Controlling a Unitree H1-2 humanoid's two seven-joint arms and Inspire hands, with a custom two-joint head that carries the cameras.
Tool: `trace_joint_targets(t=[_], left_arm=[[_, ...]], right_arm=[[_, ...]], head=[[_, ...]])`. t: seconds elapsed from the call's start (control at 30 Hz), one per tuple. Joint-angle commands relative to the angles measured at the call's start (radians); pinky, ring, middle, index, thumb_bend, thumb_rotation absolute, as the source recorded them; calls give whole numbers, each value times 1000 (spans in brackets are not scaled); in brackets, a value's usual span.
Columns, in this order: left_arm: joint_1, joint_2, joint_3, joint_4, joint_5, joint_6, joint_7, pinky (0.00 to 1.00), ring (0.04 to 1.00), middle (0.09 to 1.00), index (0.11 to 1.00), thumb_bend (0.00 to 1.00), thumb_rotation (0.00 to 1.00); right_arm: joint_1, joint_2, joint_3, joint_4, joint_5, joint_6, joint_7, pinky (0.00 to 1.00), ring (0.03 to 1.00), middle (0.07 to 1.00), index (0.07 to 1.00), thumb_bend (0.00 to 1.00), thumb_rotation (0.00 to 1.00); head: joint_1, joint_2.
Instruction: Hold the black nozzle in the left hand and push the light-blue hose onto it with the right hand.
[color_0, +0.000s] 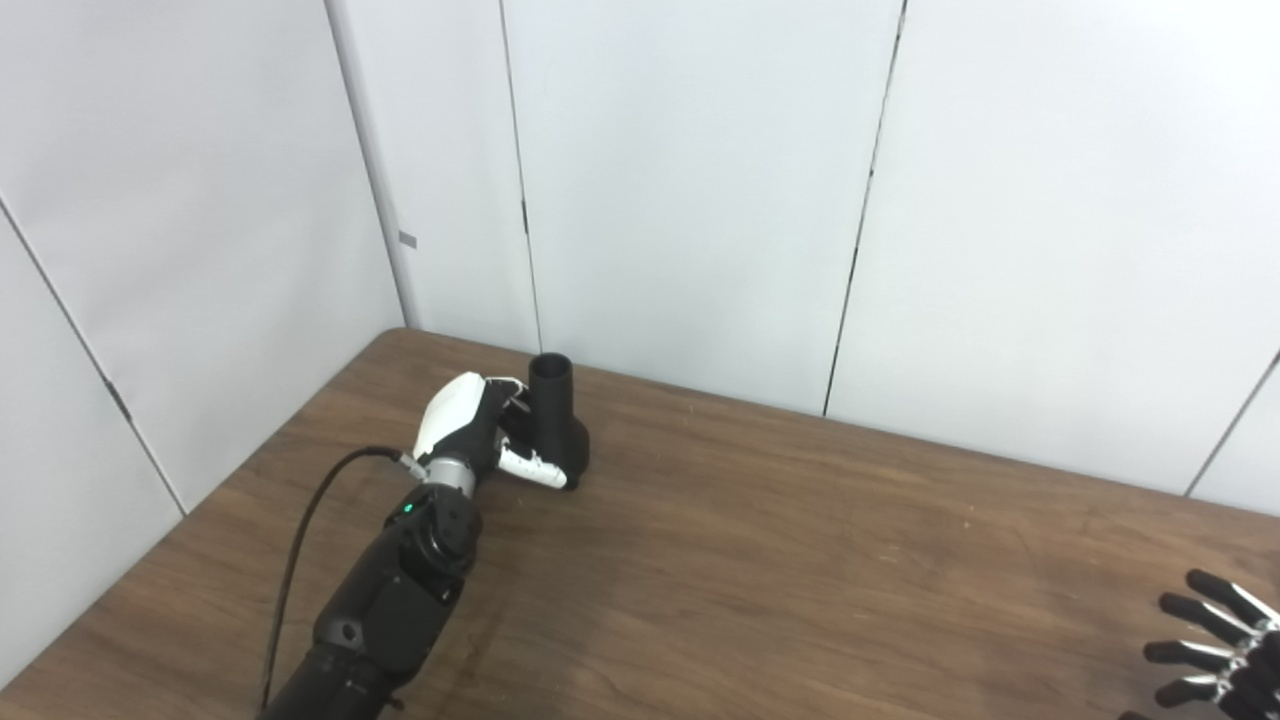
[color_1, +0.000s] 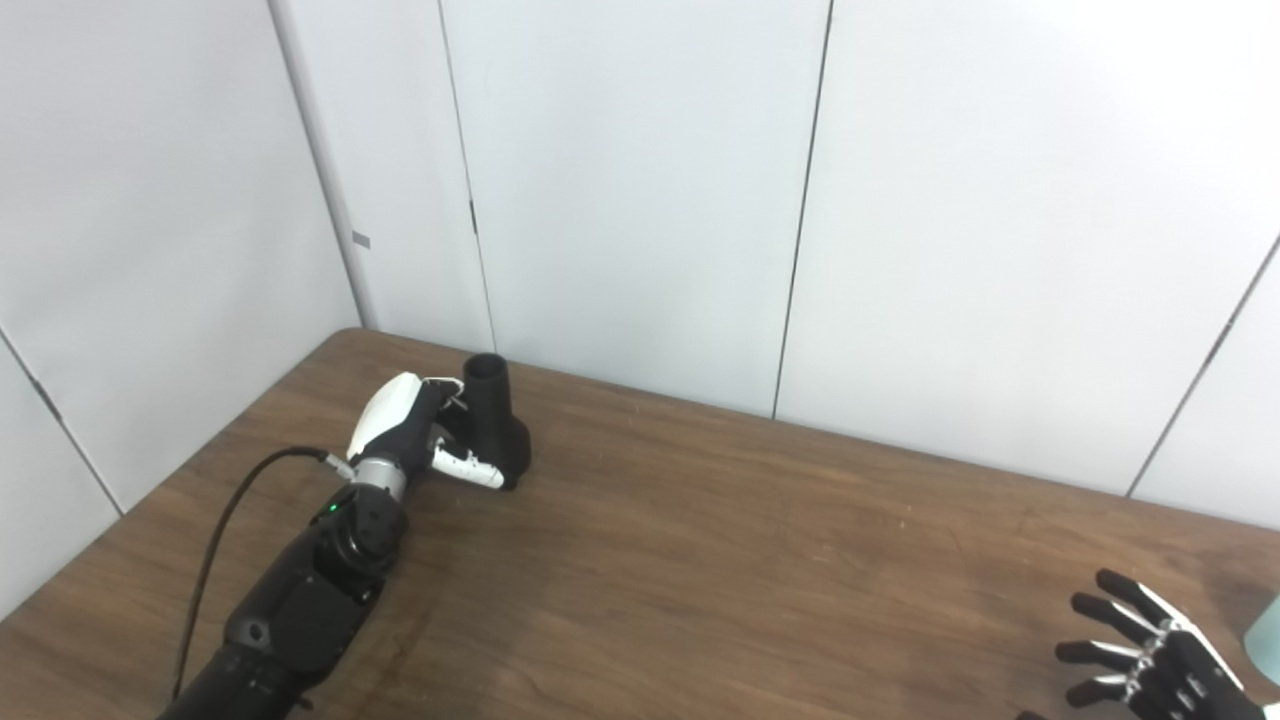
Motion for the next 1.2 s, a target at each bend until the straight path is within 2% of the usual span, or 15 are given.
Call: trace_joint_targets(t=[0.0,0.13,0.4,0.6,0.67,0.73,1.03,1.17], left_arm=[[-4,-9,-31,-25,6,-20,-22,1000,606,464,501,526,0],[10,-14,-91,-66,8,-46,-70,1000,656,459,497,527,0],[12,-40,-200,-118,-20,-151,-177,1000,618,467,490,527,0],[4,-83,-270,-130,-35,-253,-228,1000,613,468,489,527,0],[3,-88,-276,-132,-37,-266,-235,1000,612,469,489,527,0],[-3,-108,-295,-120,-38,-300,-245,1000,610,472,487,527,0],[-26,-188,-369,-1,-39,-445,-253,1000,610,470,488,527,0],[-30,-221,-401,-8,-14,-445,-257,1000,605,474,488,527,0]], right_arm=[[-23,-8,-7,-40,4,-16,-1,424,593,742,793,675,74],[-25,-5,-6,-42,-4,-16,-5,431,592,737,789,685,72],[-35,6,-7,-56,-13,7,-17,423,577,716,766,741,99],[-38,27,6,-136,-66,109,-44,443,577,711,764,715,93],[-40,31,9,-144,-76,119,-48,445,578,710,764,710,90],[-46,38,15,-147,-85,114,-51,440,577,709,764,704,83],[-61,57,31,-133,-132,86,-65,416,553,700,762,702,110],[-66,72,36,-124,-146,74,-75,404,542,697,761,704,108]], head=[[-15,5],[-59,17],[-137,37],[-229,63],[-229,63],[-260,70],[-309,70],[-340,71]])
